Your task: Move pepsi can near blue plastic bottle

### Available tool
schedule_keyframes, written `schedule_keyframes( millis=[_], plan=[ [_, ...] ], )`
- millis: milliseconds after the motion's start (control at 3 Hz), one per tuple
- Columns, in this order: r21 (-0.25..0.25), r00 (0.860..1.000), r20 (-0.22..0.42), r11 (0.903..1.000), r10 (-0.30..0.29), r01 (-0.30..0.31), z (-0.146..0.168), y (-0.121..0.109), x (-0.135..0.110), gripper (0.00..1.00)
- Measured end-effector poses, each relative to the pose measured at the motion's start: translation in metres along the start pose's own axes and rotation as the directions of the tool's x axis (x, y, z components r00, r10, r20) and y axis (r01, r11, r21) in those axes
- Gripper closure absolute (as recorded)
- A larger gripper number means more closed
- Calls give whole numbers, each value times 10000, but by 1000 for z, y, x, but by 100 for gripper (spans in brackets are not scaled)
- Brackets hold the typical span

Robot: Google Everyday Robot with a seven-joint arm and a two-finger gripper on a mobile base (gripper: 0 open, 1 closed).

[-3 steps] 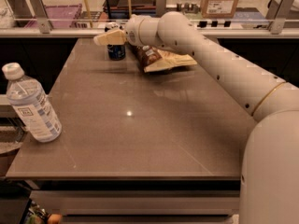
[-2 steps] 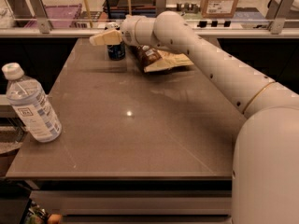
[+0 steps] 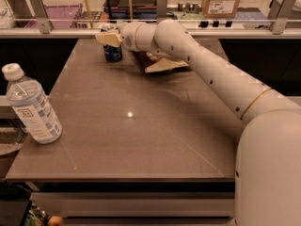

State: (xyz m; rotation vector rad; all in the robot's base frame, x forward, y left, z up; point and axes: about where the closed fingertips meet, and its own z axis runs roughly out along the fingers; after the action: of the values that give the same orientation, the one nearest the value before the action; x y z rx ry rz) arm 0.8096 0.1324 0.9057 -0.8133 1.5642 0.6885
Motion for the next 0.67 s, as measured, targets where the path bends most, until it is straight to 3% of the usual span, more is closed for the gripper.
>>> schedule_keyframes(
  millis=[667],
  plan=[
    [169,9967,603,9983,541,-553,-6,-10,14,88]
  ],
)
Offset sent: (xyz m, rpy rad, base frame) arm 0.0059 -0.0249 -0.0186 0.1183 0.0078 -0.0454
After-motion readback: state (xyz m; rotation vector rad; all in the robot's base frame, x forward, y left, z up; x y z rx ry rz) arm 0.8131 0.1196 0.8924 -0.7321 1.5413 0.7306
